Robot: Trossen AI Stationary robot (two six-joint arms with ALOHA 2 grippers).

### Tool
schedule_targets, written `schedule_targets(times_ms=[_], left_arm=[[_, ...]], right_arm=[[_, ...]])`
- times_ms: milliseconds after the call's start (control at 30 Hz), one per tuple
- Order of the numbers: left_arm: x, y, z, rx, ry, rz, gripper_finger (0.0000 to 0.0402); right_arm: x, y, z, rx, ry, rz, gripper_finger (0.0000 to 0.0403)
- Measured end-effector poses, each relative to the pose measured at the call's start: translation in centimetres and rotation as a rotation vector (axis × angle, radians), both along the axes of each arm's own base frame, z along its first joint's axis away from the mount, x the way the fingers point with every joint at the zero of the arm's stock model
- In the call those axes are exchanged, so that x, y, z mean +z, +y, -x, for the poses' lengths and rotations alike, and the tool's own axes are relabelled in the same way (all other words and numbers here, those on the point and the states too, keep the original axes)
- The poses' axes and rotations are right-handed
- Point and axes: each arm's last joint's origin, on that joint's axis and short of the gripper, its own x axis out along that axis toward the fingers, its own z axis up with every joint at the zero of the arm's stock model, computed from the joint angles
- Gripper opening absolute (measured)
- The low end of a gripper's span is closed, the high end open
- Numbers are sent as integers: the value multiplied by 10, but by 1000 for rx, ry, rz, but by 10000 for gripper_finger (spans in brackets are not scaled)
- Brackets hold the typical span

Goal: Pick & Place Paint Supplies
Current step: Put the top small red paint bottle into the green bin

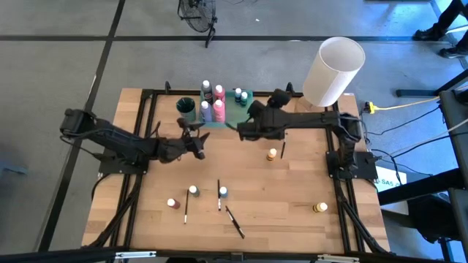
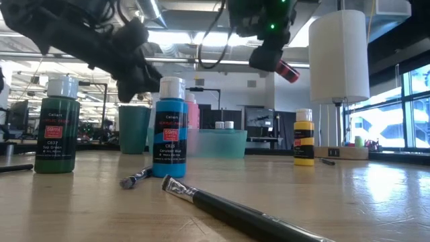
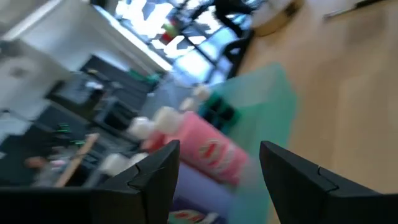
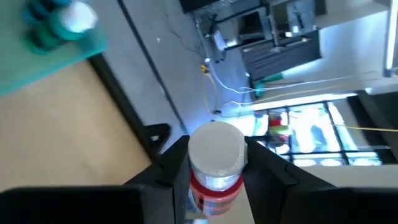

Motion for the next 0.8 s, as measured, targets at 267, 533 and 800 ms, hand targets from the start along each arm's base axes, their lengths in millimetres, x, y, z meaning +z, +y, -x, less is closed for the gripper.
schedule_targets(times_ms=[267,533,800], left_arm=[[17,-25,13,-9,-17,-79,209],[29,-36,23,-38,-106,-34,201],[32,-52,35,-70,-116,-27,200]], right_arm=[[3,-30,-11,4,-8,37,118],[42,-17,-36,269,-147,-6,118],[139,-5,-10,592,-548,43,117]])
